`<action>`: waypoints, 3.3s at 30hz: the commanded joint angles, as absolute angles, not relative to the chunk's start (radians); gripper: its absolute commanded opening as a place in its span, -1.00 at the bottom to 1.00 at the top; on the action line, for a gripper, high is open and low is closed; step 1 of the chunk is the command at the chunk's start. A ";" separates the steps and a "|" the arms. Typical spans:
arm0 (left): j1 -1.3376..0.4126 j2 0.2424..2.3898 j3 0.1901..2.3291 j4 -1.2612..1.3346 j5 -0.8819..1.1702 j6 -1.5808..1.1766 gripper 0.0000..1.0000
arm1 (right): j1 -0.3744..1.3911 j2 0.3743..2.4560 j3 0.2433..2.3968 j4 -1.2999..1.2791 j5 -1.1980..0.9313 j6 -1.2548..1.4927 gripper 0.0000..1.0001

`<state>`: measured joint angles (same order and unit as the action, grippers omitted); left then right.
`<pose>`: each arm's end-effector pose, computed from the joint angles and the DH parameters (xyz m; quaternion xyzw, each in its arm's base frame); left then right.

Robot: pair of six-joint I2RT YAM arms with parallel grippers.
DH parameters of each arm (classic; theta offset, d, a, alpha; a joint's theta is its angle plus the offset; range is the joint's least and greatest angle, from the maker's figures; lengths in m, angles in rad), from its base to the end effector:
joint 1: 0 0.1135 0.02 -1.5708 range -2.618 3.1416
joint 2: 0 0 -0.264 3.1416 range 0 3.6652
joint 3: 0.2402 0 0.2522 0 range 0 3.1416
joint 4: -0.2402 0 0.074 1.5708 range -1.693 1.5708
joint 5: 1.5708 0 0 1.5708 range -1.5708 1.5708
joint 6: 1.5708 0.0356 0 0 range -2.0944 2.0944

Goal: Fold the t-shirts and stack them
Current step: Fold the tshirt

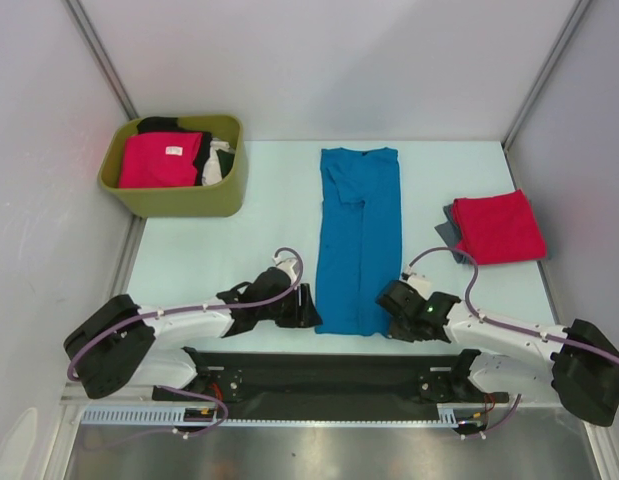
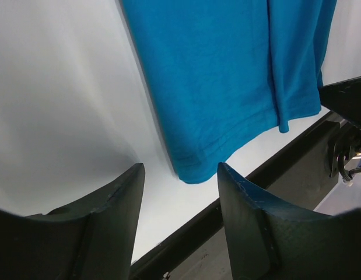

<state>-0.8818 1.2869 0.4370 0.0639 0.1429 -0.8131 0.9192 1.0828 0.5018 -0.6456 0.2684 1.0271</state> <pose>0.1423 -0.1808 0.1452 0.0589 0.9202 -0.3296 0.2030 0.1109 0.1298 0.1604 0.0755 0.9737 0.0661 0.2045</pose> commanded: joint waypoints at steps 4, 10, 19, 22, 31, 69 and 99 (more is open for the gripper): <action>-0.891 1.325 0.431 0.101 0.186 -0.828 0.05 | 0.942 1.063 0.554 -0.758 0.316 1.100 -1.00; -0.894 1.342 0.405 0.136 0.192 -0.842 -0.12 | 0.942 1.042 0.561 -0.793 0.336 1.106 -1.00; -0.928 1.370 0.402 0.179 0.210 -0.861 -0.43 | 0.940 1.034 0.560 -0.804 0.370 1.111 -1.00; -0.928 1.345 0.393 0.172 0.195 -0.856 -0.82 | 0.942 1.016 0.557 -0.816 0.397 1.127 -1.00; -0.925 1.287 0.488 0.058 0.196 -0.836 -0.99 | 0.910 0.950 0.609 -0.808 0.439 1.066 -1.00; -0.466 1.968 1.367 -0.026 0.396 -0.753 -0.99 | 0.183 1.779 1.359 -0.422 -0.060 0.557 -1.00; -0.459 1.841 1.206 -0.057 0.241 -0.680 0.54 | 0.129 1.565 0.988 -0.247 -0.146 0.545 0.18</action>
<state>-0.4297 1.9396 1.2892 -0.0956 0.2691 -0.7208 0.1287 1.6299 1.0542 -0.2882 -0.1112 0.5644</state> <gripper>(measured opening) 0.772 0.586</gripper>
